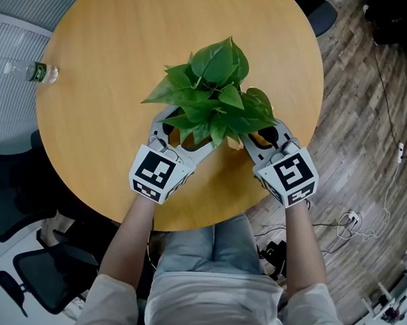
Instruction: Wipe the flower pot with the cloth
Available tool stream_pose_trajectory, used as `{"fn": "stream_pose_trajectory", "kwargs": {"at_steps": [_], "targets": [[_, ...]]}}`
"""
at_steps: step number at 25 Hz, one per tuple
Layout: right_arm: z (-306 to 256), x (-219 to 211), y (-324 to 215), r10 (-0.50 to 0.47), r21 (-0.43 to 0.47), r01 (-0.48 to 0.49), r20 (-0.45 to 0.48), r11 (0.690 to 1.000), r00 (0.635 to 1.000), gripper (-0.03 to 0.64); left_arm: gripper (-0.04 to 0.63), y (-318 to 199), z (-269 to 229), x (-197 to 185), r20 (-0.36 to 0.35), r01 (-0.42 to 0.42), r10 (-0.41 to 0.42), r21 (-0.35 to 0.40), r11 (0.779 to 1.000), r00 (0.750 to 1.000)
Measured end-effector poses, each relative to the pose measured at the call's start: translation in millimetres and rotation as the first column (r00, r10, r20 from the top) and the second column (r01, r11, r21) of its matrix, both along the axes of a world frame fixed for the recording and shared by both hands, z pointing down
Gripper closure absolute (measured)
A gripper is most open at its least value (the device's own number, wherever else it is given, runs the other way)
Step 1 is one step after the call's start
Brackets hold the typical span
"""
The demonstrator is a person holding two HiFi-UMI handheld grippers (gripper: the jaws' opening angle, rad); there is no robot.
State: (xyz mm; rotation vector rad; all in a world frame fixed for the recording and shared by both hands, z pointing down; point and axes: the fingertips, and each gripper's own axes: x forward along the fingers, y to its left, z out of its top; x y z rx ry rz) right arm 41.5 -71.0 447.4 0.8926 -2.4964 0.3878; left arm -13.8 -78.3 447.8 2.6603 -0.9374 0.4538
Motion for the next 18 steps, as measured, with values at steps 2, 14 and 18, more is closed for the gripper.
{"fn": "stream_pose_trajectory", "kwargs": {"at_steps": [2, 14, 18], "targets": [[0.5, 0.4, -0.7, 0.002, -0.002, -0.002, 0.000, 1.000, 1.000, 0.568, 0.173, 3.9, -0.1, -1.8, 0.003, -0.062, 0.062, 0.001, 0.998, 0.998], [2.3, 4.6, -4.6, 0.007, -0.013, -0.007, 0.005, 1.000, 1.000, 0.568, 0.175, -14.6, -8.3, -45.8, 0.042, -0.261, 0.259, 0.045, 0.964, 0.965], [3.0, 5.0, -5.0, 0.014, -0.017, -0.014, 0.001, 1.000, 1.000, 0.568, 0.164, -25.7, -6.5, -32.0, 0.038, -0.346, 0.345, 0.047, 0.937, 0.938]]}}
